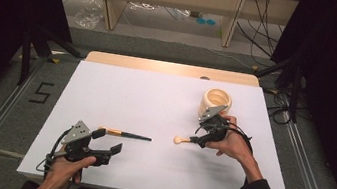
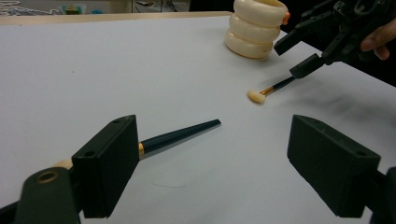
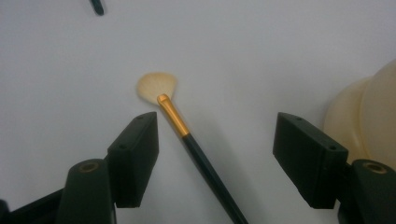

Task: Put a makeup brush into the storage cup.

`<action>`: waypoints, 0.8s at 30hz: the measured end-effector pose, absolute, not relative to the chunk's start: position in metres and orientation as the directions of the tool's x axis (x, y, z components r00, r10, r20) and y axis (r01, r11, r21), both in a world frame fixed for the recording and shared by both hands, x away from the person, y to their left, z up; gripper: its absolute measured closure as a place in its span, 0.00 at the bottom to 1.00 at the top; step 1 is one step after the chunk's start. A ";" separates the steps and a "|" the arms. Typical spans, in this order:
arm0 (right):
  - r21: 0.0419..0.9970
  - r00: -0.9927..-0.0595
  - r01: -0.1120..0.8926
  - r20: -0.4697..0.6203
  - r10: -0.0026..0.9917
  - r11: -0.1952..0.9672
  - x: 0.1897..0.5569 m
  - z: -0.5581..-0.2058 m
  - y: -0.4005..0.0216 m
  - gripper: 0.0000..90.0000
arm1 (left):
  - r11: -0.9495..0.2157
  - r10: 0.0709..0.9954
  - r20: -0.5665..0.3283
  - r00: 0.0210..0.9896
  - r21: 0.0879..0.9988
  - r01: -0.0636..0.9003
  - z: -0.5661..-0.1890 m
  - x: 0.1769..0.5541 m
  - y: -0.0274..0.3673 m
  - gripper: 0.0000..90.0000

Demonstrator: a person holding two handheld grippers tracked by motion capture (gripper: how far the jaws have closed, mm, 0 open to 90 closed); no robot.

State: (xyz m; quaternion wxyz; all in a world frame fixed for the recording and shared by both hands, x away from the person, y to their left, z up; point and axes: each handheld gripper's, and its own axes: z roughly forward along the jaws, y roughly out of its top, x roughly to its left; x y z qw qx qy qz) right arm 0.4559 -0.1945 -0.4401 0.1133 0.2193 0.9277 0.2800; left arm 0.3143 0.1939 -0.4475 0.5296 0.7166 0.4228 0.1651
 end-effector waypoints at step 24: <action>0.425 -0.901 0.372 -0.049 0.432 0.825 0.465 -0.458 -0.187 0.59 | -0.095 0.783 -0.204 0.587 0.894 0.438 -0.450 0.317 0.192 0.18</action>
